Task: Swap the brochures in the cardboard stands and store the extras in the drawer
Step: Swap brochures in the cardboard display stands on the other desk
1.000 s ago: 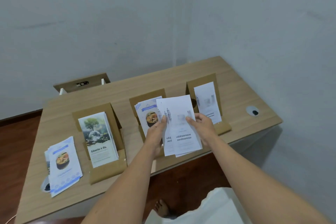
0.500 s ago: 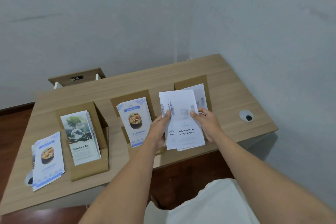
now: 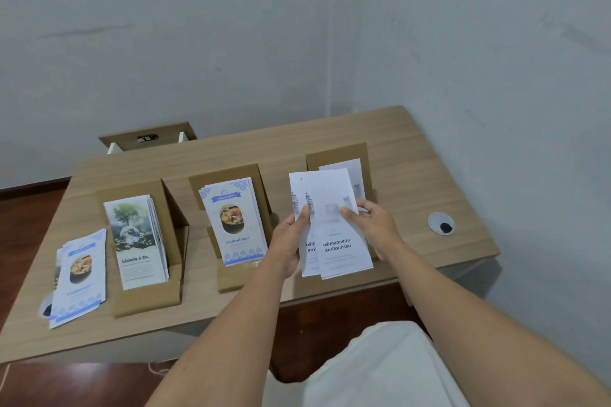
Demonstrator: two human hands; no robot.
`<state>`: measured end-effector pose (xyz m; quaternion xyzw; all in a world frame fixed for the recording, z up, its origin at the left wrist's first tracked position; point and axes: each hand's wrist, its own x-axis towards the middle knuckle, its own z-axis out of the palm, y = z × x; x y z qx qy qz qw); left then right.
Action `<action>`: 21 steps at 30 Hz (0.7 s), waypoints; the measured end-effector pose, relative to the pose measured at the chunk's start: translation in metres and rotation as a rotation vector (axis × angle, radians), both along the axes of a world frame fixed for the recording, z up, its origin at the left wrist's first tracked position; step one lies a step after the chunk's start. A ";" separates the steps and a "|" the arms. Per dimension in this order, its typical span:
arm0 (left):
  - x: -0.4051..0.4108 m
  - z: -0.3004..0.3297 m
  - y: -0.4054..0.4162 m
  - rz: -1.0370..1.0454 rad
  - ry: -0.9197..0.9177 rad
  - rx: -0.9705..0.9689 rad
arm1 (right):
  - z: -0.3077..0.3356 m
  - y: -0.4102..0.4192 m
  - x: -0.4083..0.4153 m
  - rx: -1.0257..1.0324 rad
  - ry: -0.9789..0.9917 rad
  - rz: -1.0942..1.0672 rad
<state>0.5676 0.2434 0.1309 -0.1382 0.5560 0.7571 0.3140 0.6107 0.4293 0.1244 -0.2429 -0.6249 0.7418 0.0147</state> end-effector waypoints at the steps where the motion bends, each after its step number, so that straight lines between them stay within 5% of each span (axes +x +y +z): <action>1: -0.001 -0.001 0.000 0.012 0.012 -0.028 | 0.001 0.001 -0.001 0.035 -0.005 0.000; 8: -0.010 -0.005 0.002 0.059 0.096 -0.178 | 0.003 0.009 -0.012 0.303 -0.028 0.008; 21: -0.017 -0.005 -0.003 0.124 0.121 -0.202 | 0.011 0.041 -0.038 0.295 -0.042 0.017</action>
